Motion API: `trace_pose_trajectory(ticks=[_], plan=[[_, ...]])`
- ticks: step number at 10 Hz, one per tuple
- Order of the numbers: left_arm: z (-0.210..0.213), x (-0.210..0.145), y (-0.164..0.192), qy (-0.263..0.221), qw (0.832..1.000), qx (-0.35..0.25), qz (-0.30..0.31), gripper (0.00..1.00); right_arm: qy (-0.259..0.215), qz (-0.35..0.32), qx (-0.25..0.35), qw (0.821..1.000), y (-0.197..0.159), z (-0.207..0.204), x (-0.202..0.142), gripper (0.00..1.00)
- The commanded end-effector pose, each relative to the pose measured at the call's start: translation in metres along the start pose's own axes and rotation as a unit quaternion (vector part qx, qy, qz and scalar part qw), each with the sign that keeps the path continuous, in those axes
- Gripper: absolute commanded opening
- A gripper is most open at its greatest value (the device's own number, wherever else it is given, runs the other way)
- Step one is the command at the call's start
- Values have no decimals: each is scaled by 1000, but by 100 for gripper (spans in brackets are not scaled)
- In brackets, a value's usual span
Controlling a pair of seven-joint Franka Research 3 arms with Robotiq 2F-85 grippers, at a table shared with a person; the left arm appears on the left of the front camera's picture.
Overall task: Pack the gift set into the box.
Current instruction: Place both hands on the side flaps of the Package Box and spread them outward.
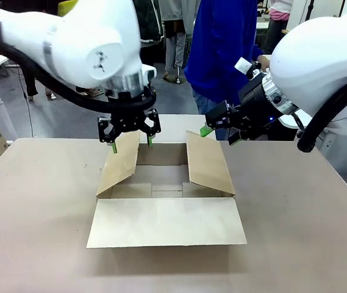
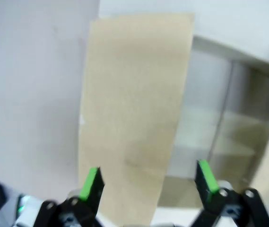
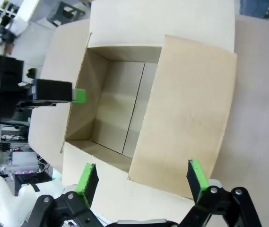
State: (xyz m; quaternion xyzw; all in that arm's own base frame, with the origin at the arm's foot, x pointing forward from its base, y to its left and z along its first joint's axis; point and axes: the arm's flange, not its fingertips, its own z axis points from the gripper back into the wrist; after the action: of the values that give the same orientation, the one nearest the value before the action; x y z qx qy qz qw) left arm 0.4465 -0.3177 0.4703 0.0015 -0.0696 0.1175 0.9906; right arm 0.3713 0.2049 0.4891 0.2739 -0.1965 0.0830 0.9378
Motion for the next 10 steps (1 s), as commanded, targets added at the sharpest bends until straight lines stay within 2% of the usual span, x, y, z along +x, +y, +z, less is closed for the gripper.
trace_pose_trajectory(ticks=[1, 4, 6, 10], plan=[[-9, 6, -18, -22, 998, 60, 17, 100, 3, -1, 1, 1000, 0, 1, 1, 100], [-19, 6, -19, -56, 990, 128, 19, 100, 3, -1, 1, 1000, 0, 1, 1, 100], [-15, 2, -11, -73, 986, 148, 8, 100, 3, -1, 1, 1000, 0, 1, 1, 100], [14, 8, 26, -92, 989, 116, 23, 100, 3, -1, 1, 1000, 0, 1, 1, 100]])
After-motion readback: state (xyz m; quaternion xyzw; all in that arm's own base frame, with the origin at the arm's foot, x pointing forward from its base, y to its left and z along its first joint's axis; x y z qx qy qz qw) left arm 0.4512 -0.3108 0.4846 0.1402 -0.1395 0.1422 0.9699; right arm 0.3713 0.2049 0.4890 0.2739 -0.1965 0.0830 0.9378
